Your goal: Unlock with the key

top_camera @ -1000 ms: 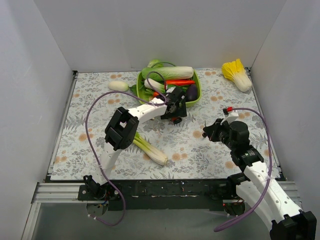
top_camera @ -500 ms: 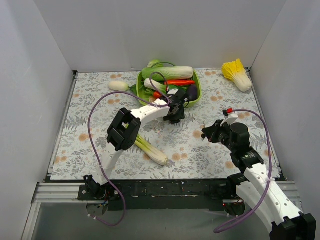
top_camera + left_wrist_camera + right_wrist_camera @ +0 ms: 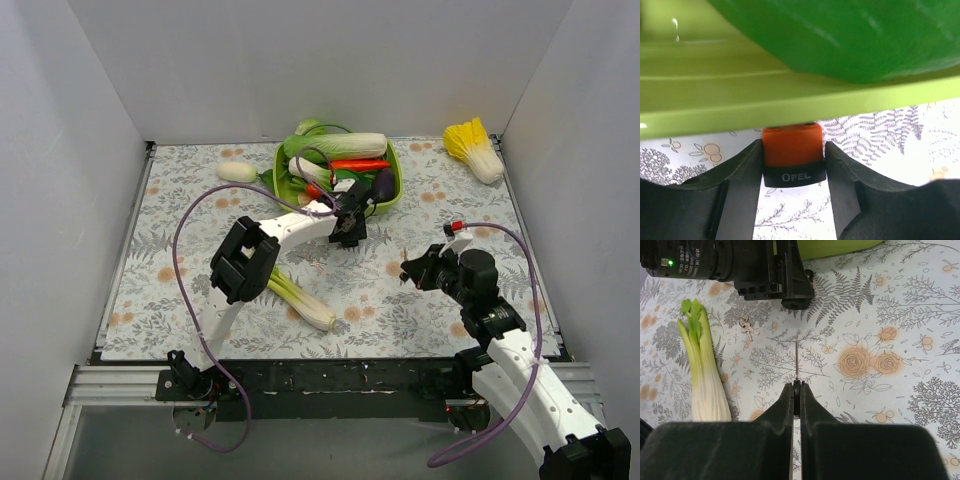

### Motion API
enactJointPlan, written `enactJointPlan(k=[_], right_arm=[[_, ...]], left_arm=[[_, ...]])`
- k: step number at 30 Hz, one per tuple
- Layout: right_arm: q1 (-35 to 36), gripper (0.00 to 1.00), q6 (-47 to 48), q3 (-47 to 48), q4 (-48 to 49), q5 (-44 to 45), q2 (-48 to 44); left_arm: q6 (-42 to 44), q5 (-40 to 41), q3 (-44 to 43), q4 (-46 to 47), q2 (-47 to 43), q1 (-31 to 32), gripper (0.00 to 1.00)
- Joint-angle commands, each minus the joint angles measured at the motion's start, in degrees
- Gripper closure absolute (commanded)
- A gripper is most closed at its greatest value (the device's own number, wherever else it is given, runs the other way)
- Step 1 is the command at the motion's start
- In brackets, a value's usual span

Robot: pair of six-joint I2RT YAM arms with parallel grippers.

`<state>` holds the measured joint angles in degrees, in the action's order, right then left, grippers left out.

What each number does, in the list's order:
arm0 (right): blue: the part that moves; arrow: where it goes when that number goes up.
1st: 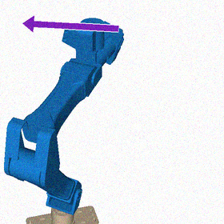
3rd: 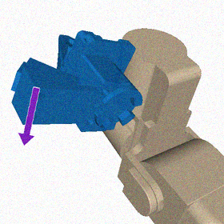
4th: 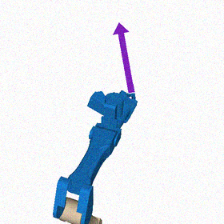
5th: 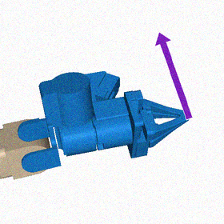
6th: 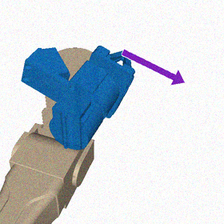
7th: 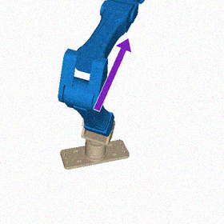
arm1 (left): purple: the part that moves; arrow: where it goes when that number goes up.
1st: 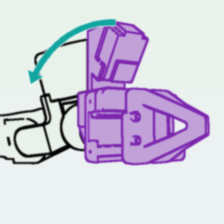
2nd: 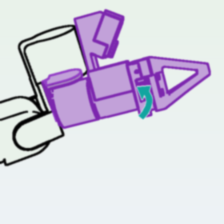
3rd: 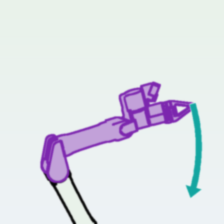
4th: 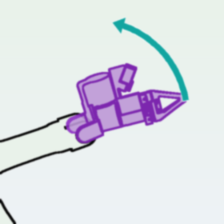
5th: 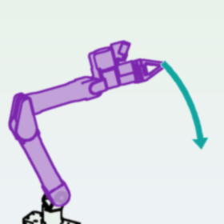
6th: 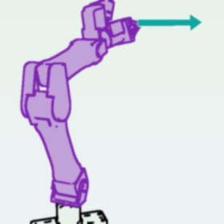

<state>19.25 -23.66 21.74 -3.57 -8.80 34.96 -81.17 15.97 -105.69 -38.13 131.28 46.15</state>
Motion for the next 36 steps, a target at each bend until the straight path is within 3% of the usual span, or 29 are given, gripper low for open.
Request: enactJointPlan(k=[1, 4, 9, 18, 29, 36], right_arm=[[-0.08, 0.99, -0.07, -1.25, 3.05, -3.86, -0.51], [0.00, 0.99, -0.51, -1.87, 5.24, -4.73, 0.46], [1.93, 0.99, -2.96, -3.54, 7.70, -6.76, 3.35], [13.26, 0.99, -11.23, -7.23, 15.52, -2.11, 10.20], [18.37, 0.99, -15.71, -5.65, 25.89, -4.21, 25.23], [18.37, 0.99, -17.12, -4.69, 27.22, -4.04, 27.97]], left_arm=[[-4.17, -6.82, 9.95, 3.39, -4.35, 0.61, 1.00], [-8.82, -10.07, 15.67, 11.21, -11.54, 0.69, 1.00], [-19.52, -13.77, 32.63, 27.12, -23.34, 0.78, 1.00], [-31.86, -14.82, 53.55, 46.65, -35.92, 1.66, 1.00], [-30.72, -14.83, 59.01, 56.49, -36.62, 3.68, 1.00], [-29.05, -12.10, 60.68, 57.29, -38.21, 5.00, 1.00]])
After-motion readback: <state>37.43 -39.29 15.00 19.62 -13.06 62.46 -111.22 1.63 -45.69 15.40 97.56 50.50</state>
